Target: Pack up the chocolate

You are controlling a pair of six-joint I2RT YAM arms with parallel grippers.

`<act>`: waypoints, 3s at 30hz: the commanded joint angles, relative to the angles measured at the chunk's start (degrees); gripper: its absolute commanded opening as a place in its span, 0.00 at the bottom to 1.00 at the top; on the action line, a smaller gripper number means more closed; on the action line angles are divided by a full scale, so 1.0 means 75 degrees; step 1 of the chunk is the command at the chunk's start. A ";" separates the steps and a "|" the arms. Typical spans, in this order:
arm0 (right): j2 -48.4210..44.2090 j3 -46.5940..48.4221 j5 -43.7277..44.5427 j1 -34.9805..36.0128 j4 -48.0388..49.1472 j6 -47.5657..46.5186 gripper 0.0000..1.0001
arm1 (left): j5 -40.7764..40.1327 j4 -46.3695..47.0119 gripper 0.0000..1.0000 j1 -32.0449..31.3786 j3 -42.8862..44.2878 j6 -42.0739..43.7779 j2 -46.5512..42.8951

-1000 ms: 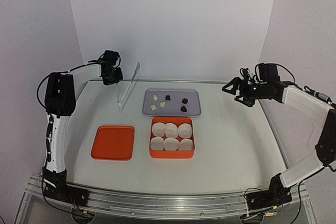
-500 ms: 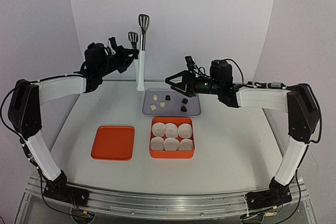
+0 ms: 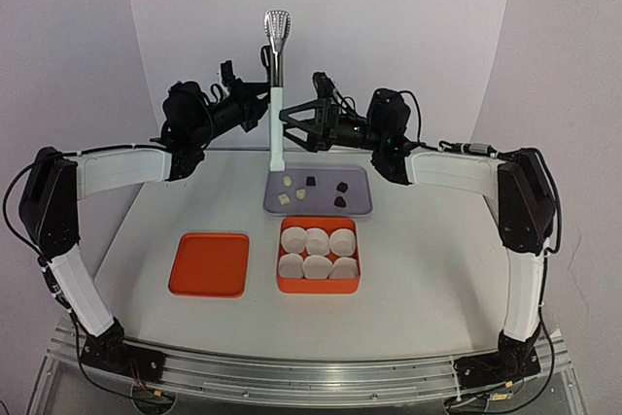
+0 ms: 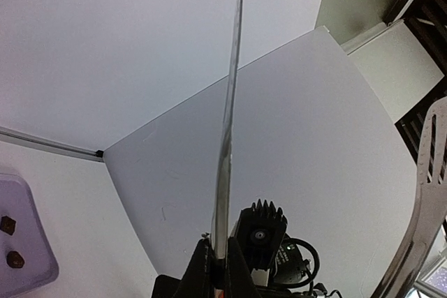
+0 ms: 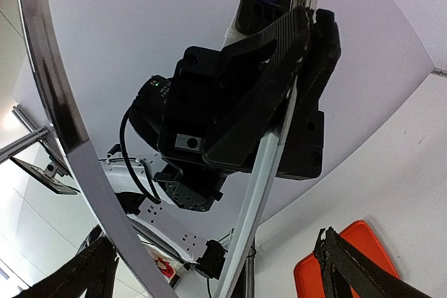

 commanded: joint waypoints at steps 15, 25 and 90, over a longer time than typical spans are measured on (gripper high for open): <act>0.0406 0.1007 -0.0513 0.0369 0.0638 0.0997 0.84 | -0.0247 0.0736 0.00 -0.0033 -0.0115 -0.0468 0.0155; 0.0402 0.1085 -0.0495 0.0376 0.0583 0.0879 0.77 | -0.0448 0.0037 0.00 -0.0158 0.0065 -0.0185 0.0211; -0.0753 0.1681 0.6470 -0.1648 -1.3818 -0.6610 0.34 | -0.6178 -0.7068 1.00 -0.0217 -0.1301 0.3967 -0.2387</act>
